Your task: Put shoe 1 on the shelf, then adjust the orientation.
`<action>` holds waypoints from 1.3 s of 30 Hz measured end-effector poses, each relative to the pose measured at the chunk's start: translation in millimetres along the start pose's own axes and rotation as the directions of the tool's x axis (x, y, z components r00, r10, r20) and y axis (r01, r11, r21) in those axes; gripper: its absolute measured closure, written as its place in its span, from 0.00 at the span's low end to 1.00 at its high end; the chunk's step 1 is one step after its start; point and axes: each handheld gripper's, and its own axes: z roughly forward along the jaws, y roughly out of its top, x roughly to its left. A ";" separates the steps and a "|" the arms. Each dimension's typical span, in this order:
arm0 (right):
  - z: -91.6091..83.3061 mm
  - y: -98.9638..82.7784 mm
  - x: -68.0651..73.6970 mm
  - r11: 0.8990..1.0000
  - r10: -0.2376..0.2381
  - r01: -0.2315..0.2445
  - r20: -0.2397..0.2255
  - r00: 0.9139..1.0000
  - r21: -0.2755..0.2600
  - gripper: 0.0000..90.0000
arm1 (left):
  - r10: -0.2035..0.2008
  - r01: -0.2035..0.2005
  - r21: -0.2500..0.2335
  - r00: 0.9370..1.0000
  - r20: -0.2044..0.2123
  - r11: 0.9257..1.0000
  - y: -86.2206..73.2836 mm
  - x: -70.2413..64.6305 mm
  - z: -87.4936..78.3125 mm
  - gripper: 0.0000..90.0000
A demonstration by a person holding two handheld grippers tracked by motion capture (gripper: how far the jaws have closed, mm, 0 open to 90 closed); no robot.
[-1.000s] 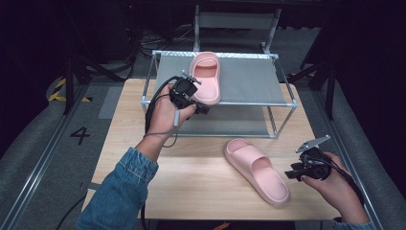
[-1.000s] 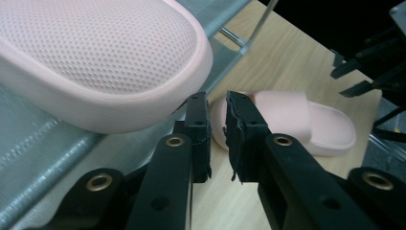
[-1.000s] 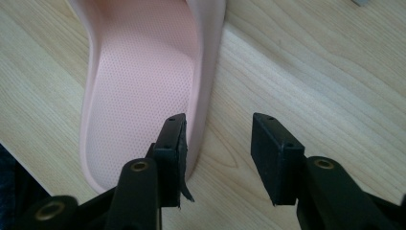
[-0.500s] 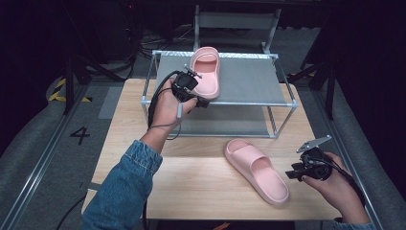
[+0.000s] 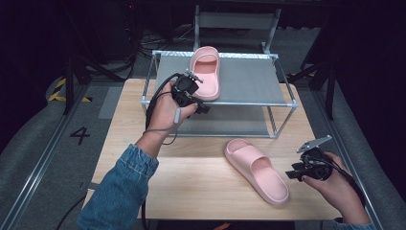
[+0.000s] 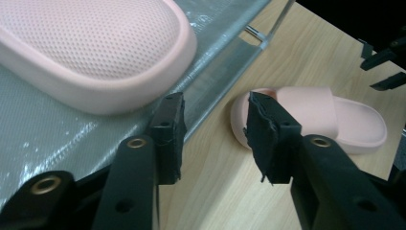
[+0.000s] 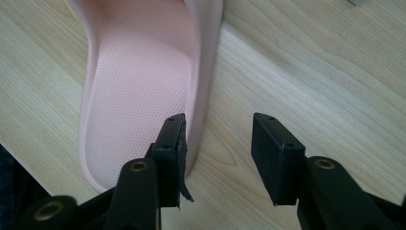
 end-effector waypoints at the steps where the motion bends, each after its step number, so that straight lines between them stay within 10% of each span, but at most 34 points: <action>1: 0.3 0.2 0.3 1.000 -0.003 0.003 -0.001 1.000 0.001 0.63 | 0.007 -0.007 0.002 1.000 -0.008 1.000 -3.1 -1.4 -3.7 0.60; 18: 5.7 18.0 13.7 0.999 -0.045 0.045 -0.028 0.999 -0.006 0.62 | 0.042 -0.040 0.025 0.995 -0.085 0.999 -66.5 -3.6 -31.6 0.40; 39: 19.8 43.5 28.6 0.997 -0.077 0.078 -0.073 0.994 0.010 0.60 | -0.065 0.071 0.053 0.991 -0.118 0.996 -136.4 5.8 -8.0 0.28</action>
